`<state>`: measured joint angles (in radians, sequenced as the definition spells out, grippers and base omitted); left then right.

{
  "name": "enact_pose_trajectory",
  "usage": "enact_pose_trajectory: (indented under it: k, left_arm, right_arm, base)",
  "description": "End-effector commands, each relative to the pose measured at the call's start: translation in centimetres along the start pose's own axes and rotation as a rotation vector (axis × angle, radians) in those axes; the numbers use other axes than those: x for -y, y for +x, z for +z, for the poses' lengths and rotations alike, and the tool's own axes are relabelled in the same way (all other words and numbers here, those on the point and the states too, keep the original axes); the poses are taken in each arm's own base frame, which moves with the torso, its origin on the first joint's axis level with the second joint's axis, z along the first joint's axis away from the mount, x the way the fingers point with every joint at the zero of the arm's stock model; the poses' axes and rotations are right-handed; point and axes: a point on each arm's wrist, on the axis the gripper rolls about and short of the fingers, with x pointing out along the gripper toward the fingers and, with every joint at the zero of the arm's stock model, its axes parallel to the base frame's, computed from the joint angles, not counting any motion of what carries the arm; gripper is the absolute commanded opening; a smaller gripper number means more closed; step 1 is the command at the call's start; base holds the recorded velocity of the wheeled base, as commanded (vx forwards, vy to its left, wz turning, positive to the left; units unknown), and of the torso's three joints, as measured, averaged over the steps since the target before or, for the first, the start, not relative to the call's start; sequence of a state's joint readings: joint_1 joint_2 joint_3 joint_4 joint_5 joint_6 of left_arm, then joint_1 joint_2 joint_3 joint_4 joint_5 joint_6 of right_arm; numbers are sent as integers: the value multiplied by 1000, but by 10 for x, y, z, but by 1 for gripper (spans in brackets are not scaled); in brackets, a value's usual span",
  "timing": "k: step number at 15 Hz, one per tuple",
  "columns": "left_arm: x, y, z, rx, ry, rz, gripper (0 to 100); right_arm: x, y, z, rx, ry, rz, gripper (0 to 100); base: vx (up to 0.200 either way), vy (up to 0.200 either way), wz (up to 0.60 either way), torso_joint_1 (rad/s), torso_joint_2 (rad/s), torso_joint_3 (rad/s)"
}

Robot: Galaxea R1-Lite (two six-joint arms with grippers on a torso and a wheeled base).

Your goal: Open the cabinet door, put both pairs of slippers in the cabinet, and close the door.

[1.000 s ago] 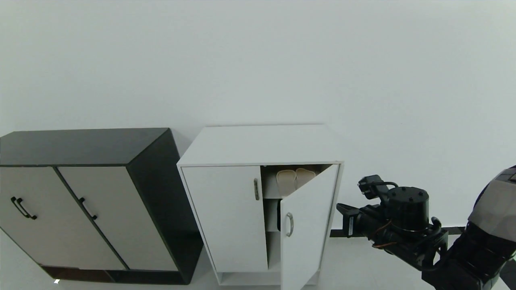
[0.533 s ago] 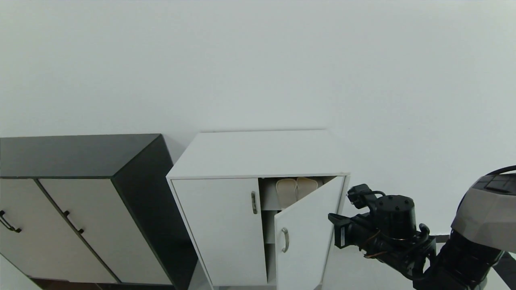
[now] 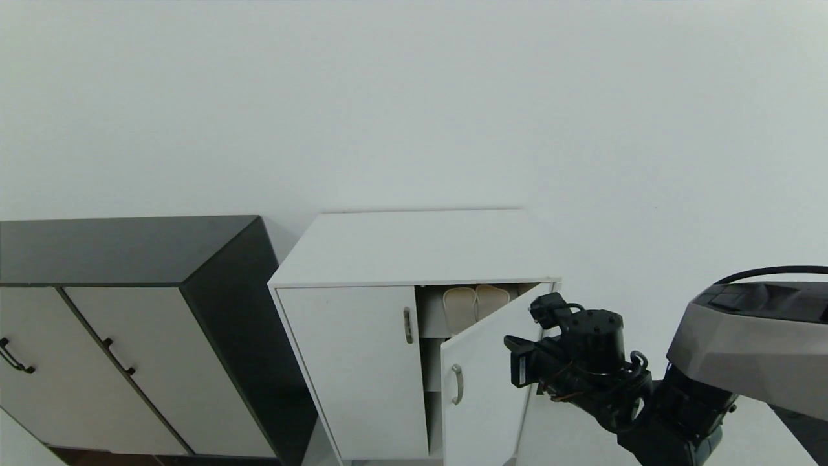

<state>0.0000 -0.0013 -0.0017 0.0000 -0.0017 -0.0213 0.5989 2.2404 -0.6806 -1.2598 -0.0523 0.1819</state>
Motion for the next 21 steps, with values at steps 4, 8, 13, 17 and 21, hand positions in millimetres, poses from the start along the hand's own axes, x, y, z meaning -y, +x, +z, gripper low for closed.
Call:
enact_pose_trajectory:
  k: [4, 8, 13, 17, 21]
  left_arm:
    - [0, 0, 0, -1, 0, 0, 0]
    - [0, 0, 0, -1, 0, 0, 0]
    - [0, 0, 0, -1, 0, 0, 0]
    - [0, 0, 0, -1, 0, 0, 0]
    - [0, 0, 0, -1, 0, 0, 0]
  right_arm:
    - [1, 38, -1, 3, 1, -1, 0]
    - [4, 53, 10, 7, 4, -9, 0]
    - [7, 73, 22, 28, 8, -17, 0]
    - [14, 83, 31, 39, 14, -35, 0]
    - [18, 93, 38, 44, 17, -45, 0]
  base:
    - [0, 0, 0, 0, 0, 0]
    - [0, 0, 0, 0, 0, 0]
    - [0, 0, 0, 0, 0, 0]
    - [0, 0, 0, 0, 0, 0]
    - [0, 0, 0, 0, 0, 0]
